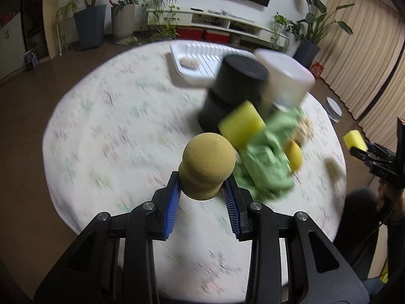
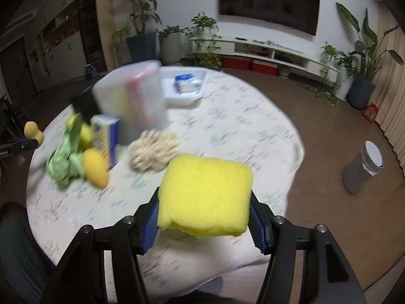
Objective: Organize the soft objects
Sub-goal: 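Carry the yellow sponge and gourd sponge over the white tray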
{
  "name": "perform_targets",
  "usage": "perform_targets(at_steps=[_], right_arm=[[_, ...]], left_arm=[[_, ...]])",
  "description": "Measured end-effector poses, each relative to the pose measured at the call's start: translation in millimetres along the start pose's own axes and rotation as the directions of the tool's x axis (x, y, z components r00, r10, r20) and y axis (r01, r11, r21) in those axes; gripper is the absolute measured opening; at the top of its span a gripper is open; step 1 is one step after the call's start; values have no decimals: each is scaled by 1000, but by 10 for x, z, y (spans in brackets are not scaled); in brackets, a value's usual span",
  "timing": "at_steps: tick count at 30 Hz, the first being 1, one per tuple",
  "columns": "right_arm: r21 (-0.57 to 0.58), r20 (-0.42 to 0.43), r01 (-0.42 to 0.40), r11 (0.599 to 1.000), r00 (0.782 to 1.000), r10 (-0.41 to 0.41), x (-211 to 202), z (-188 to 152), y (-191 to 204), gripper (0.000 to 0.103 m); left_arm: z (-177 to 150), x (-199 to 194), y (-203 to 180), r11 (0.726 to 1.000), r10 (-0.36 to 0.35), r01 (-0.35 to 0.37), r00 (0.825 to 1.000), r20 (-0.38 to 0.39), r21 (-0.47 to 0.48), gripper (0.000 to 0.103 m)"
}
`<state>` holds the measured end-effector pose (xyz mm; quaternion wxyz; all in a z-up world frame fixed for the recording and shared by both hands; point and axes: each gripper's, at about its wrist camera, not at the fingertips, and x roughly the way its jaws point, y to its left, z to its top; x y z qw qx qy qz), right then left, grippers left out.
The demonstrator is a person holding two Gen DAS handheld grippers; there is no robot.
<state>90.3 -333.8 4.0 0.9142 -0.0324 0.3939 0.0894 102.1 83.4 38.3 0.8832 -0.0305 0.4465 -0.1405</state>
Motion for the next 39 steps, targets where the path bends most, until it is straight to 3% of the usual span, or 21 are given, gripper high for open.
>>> perform_targets(at_steps=[2,6,13,17,20,27,39], right_arm=[[19,4,-5,1000,1000,5,1,157,-171,63],[4,6,60,998,998,-60,146,466,-468,63],[28,-19,89,996,996,-89,556,1072,-970,63],[14,-19,87,996,996,-87,800,1462,-1069,63],[-44,-17,81,996,997,-81,995,1772,-962,62],[-183,-43,-60,981,998,53,1545,2411,-431,63],[-425,-180,-260,867,963,200,2414,2757,645,63]], left_arm=[[169,2,107,1000,15,-15,1000,15,-1,32],[585,64,315,1000,29,-30,999,35,2,32],[1294,249,368,995,53,-57,997,48,81,32],[1670,497,364,991,53,-57,998,31,118,32],[1925,754,283,981,85,-85,996,7,175,32],[2340,1389,3,951,96,-73,993,-63,300,32],[2398,2149,-203,913,84,-5,981,-175,408,32]])
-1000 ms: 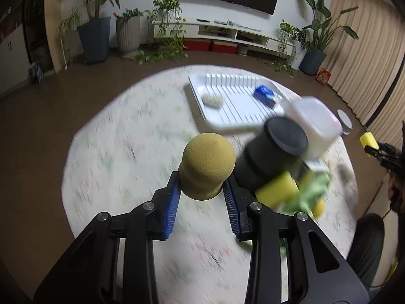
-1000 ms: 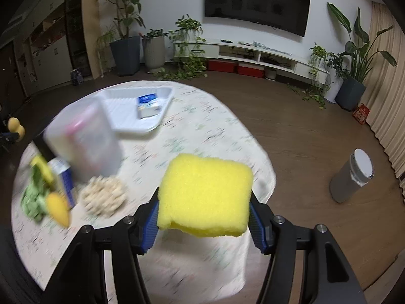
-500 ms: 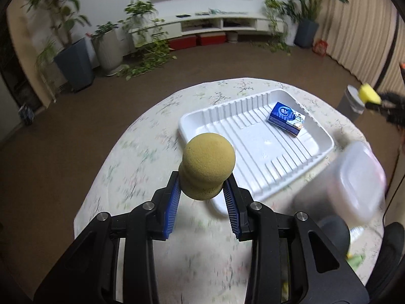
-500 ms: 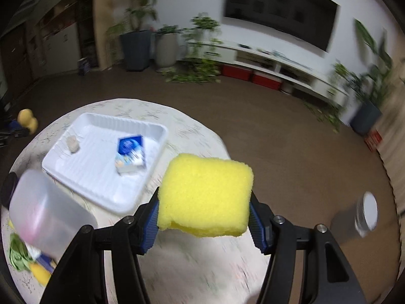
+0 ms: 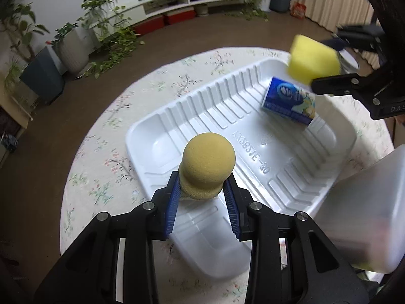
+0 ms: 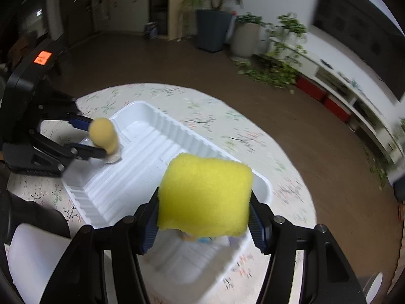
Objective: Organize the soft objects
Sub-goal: 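Carry the yellow sponge and gourd sponge over the white tray, then open the left tool to drop the gourd sponge while the right tool lowers the yellow sponge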
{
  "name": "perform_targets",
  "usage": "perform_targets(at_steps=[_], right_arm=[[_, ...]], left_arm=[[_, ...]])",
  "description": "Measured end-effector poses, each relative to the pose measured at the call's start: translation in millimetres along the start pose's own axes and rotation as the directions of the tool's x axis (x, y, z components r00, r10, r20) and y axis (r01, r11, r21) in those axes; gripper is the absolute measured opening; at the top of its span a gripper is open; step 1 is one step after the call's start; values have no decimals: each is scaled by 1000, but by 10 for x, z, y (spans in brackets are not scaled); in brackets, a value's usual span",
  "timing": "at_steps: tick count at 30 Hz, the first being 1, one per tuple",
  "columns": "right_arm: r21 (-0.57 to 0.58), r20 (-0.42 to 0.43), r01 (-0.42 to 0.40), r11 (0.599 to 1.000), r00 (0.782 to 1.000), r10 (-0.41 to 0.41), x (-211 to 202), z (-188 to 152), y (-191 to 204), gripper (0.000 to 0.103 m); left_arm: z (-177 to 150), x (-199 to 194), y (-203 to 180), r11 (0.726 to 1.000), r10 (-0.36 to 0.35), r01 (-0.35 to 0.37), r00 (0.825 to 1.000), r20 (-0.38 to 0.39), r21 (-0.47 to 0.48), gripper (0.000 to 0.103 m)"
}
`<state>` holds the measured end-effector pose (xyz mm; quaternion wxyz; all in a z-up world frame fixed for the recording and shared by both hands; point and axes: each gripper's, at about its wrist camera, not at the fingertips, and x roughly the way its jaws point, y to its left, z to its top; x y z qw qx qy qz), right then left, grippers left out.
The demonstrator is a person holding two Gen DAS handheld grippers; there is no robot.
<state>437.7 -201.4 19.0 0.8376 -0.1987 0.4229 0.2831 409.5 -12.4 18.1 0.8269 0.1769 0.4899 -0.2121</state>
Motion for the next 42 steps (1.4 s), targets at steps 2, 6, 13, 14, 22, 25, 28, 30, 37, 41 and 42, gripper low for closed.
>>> perform_targets(at_steps=[2,6,13,14,22,25,28,30,37,41,42], right_arm=[[-22,-13,-15,1000,1000,14,90,45,27,63],[-50,-41,-52,997,998,50,255,53,66,63],[-94,-60,-76,993,996,71,417,19,180,63],[-104,-65,-75,992,996,69,445,25,205,63],[-149,-82,-69,986,995,57,563,22,308,64],[-153,-79,-75,985,995,64,586,21,310,66],[-161,-75,-71,984,995,60,607,22,310,70],[-165,-75,-67,984,996,55,611,22,319,76],[-171,-57,-45,984,998,36,578,5,322,87],[-164,-20,-40,986,999,37,453,2,299,103],[-162,-7,-36,986,999,35,405,2,287,103]], left_arm=[[22,55,-8,1000,3,-2,1000,-6,5,32],[61,121,-25,1000,-17,17,1000,-1,-2,32],[112,156,-104,1000,-13,13,1000,3,18,32],[114,162,-113,1000,-9,9,1000,1,21,32],[144,186,-159,999,16,-16,1000,-4,45,34],[161,228,-166,999,24,-23,1000,-14,42,36],[164,296,-141,999,37,-36,999,-36,23,49],[150,305,-119,999,37,-37,999,-28,11,55],[134,213,-42,999,38,-38,999,10,-32,60],[150,113,-7,998,28,-25,998,54,-51,81],[150,92,-5,998,29,-26,998,63,-51,85]])
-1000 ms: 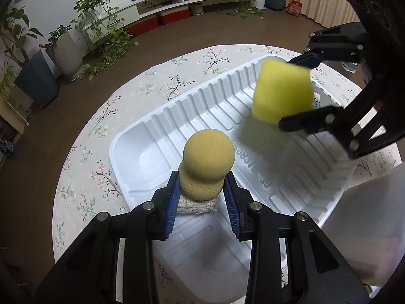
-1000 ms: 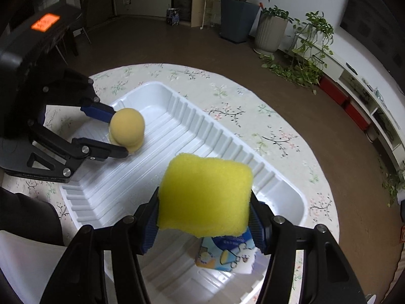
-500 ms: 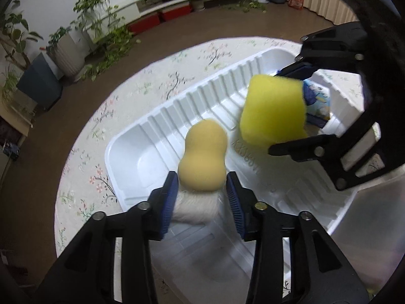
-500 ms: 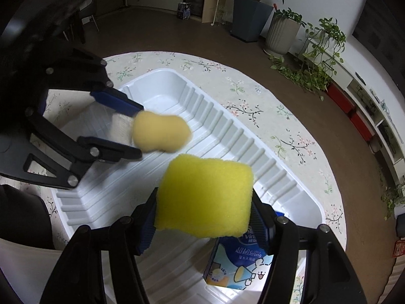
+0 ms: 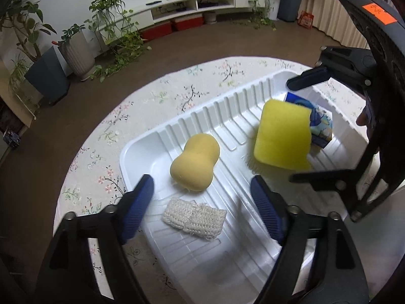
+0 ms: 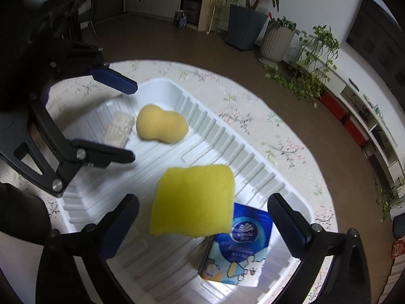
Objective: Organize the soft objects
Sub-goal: 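Open the left tool to drop the gourd sponge while the right tool lowers the yellow sponge, then move both tools back toward the remaining soft items on the table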
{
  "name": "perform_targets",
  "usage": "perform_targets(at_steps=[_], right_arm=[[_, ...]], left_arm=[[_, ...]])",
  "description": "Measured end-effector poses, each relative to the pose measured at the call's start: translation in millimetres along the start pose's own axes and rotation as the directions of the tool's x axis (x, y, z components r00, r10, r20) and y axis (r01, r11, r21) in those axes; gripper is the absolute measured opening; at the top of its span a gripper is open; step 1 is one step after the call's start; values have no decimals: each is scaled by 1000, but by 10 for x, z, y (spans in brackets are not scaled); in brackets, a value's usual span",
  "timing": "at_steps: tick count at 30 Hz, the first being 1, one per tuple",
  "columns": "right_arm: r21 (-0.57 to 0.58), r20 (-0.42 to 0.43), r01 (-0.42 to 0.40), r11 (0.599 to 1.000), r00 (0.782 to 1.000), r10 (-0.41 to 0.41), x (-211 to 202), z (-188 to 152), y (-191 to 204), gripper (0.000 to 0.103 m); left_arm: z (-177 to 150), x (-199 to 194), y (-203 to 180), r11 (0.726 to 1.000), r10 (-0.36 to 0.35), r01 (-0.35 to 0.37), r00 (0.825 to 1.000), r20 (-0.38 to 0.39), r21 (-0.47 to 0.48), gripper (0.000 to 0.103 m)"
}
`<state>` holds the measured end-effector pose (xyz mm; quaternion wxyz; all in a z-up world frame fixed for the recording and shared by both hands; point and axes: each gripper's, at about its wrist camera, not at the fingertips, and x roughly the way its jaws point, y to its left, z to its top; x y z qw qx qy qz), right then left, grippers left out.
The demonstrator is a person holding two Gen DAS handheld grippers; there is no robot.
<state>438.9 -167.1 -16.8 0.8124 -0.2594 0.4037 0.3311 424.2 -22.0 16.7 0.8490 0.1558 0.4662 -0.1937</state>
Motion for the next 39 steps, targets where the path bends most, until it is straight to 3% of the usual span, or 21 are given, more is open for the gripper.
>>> perform_targets(at_steps=[1,2,11,16,21,25,32,36,39], right_arm=[[6,8,5,1000,1000,-5,-40,-8,-17,103],[14,15,4,1000,1000,-4,-73,-17,-48,103],[188,102,68,980,991,-88,-505,-181,-424,103],[400,180,69,914,972,-152,-970,-533,-775,103],[541,253,35,841,946,-202,-1470,-1033,-849,103],[603,273,19,798,934,-229,-1814,-1536,-647,103],[654,252,0,756,943,-218,-2058,-2213,33,103],[680,232,-20,733,954,-189,-2087,-2489,457,103],[692,217,-46,720,965,-146,-2041,-2615,786,103]], left_arm=[[-5,-35,0,1000,4,-4,1000,13,0,98],[3,-46,14,1000,8,-8,1000,19,-1,103],[0,-373,189,995,66,-58,993,102,-84,103],[-138,-759,467,972,121,-76,973,196,-222,103],[-545,-1250,601,946,176,-85,944,278,-312,103],[-970,-1529,490,936,184,-70,933,308,-345,103],[-1805,-1926,25,919,169,-13,915,365,-393,103],[-2194,-2070,-393,933,164,-13,904,394,-359,103],[-2375,-2097,-726,949,155,-27,907,390,-313,103]])
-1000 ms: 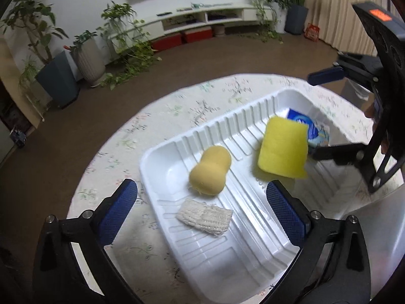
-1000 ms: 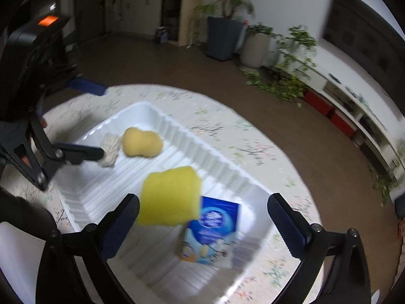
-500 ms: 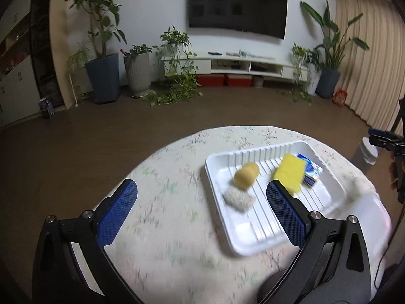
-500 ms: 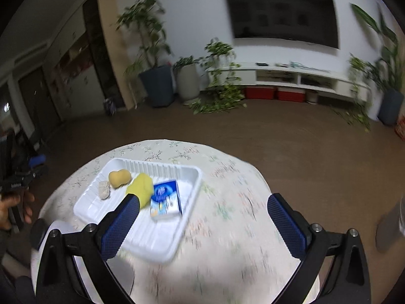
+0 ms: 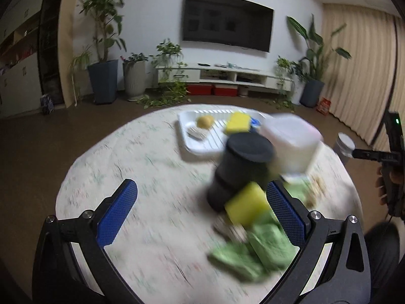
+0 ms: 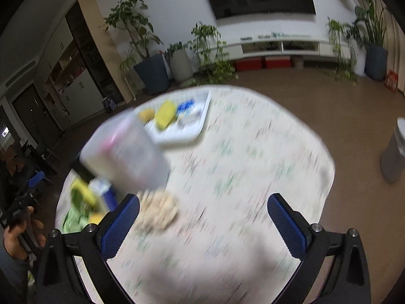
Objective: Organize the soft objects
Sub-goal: 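Move both tools back toward the remaining soft items on the table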
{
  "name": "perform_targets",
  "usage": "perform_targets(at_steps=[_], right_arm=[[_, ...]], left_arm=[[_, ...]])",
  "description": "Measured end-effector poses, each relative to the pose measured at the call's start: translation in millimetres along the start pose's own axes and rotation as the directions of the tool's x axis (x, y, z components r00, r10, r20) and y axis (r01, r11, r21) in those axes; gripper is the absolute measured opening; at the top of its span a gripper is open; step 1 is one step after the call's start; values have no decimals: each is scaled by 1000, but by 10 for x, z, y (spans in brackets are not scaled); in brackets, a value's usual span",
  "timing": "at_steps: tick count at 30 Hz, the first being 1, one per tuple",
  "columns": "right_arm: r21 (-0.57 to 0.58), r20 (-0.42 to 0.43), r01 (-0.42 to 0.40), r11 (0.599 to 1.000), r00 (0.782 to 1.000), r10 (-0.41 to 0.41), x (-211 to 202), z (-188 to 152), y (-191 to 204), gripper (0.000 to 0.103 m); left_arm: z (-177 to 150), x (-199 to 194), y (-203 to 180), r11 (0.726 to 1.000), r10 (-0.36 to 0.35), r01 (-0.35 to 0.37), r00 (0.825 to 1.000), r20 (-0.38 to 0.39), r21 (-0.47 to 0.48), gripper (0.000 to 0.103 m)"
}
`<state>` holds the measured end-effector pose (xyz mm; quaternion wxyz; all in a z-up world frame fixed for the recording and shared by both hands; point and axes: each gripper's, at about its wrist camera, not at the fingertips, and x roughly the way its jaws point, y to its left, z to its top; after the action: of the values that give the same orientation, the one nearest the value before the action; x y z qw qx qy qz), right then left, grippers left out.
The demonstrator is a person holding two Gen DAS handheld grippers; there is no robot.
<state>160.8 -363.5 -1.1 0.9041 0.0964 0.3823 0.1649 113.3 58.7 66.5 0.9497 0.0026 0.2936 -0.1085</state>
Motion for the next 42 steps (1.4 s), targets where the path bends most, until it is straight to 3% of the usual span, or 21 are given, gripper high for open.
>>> perform_targets(at_steps=[7,21,34,42], right_arm=[[-34,-32,-7,999,999,6,-43,-525,464,103],[-96,-50,50,994,997,-55,94,-1006,999,103],[-95,-32,119,988,992,-123,300,-717,909,103],[-111,-55,110,988,992,-117,536,-561,903,103]], left_arm=[[-437,-167,-483,997,-32,35,999,-39,72,103],[-719,-67,-711,1000,18,-16,997,-74,25,103],[-688,289,-648,997,40,-50,987,-154,-64,103],[-682,386,-639,995,60,-74,982,-180,-71,102]])
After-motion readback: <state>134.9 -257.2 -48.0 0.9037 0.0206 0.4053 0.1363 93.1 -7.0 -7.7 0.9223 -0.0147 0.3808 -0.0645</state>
